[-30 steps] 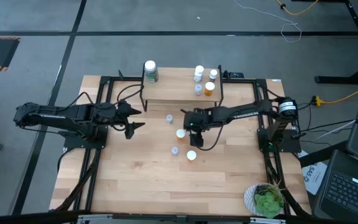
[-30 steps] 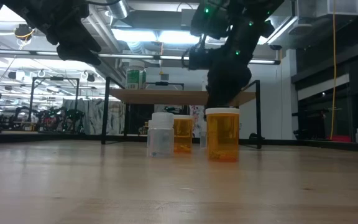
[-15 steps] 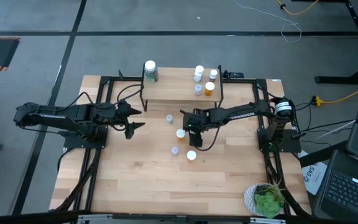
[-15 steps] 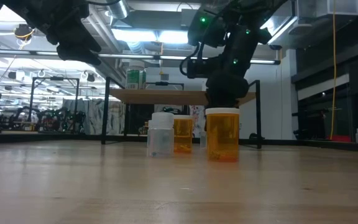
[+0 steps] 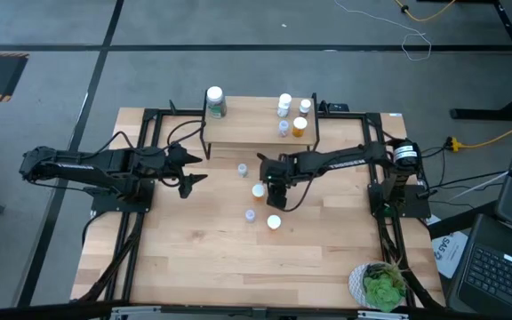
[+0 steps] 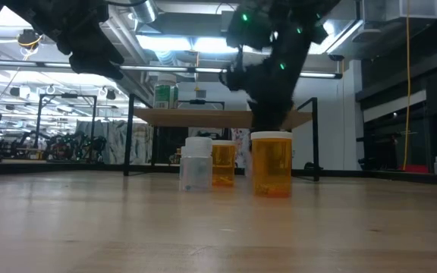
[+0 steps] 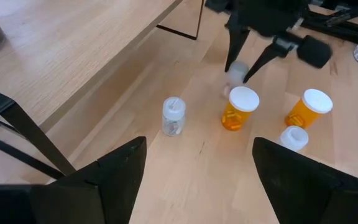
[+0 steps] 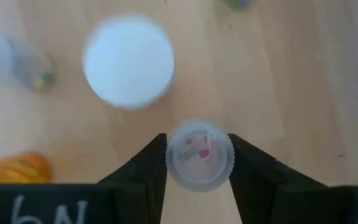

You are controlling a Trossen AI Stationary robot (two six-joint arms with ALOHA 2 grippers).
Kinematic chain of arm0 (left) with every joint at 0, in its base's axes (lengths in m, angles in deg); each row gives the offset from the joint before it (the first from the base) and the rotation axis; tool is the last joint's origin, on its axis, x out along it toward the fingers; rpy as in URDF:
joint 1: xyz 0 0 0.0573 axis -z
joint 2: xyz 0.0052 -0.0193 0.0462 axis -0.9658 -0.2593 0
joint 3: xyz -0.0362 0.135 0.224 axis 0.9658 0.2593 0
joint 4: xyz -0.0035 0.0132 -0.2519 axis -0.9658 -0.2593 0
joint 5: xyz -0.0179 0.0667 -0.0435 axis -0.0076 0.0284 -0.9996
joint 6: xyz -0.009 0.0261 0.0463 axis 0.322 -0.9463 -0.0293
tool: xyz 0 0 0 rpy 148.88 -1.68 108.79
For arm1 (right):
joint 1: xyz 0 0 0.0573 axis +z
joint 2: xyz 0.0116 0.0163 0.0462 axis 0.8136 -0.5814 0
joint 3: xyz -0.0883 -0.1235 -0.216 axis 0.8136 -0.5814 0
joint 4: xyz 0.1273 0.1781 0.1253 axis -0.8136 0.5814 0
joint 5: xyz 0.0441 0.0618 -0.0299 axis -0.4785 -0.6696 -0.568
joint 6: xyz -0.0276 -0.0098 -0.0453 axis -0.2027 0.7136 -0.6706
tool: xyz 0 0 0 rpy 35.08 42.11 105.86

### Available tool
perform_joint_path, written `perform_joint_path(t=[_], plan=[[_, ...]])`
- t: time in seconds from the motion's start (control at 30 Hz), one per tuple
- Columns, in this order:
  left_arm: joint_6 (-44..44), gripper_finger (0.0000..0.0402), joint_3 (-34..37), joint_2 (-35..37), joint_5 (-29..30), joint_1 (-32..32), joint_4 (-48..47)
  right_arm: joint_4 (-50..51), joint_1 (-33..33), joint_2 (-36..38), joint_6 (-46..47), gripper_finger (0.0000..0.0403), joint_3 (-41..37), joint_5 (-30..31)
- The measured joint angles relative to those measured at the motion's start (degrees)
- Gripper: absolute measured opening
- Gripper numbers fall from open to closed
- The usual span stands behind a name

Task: Pick and place medicine bottles onto shelf by color
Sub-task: Put the transparent pill bottle on the shelf

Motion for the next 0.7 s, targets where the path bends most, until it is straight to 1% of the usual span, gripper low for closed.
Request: perform_joint_path(t=[0.1, 0.2, 0.3, 0.5, 0.6, 0.7], plan=[[0.0, 0.0289, -0.01, 0.0, 0.02, 0.02, 0.0, 6.0, 0.0, 0.0, 1.16, 0.014, 6.03, 0.51], [0.0, 0.0289, 0.0, 0.0, 0.02, 0.02, 0.0, 11.66, 0.04, 0.02, 0.24, 0.014, 12.88, 4.4], [0.0, 0.0289, 0.0, -0.01, 0.02, 0.02, -0.01, 16.14, -0.36, 0.02, -3.21, 0.014, 19.92, 8.41], [0.0, 0.0289, -0.01, 0.0, 0.02, 0.0, -0.01, 15.29, -3.52, 0.09, -12.86, 0.014, 31.88, 14.16], [0.0, 0.0289, 0.0, 0.01, 0.02, 0.02, -0.01, 12.78, -6.66, 0.11, -15.7, 0.014, 35.29, 16.71], [0.0, 0.0289, -0.01, 0.01, 0.01, 0.0, -0.01, 10.68, -10.47, 0.11, -18.01, 0.014, 36.63, 16.66]])
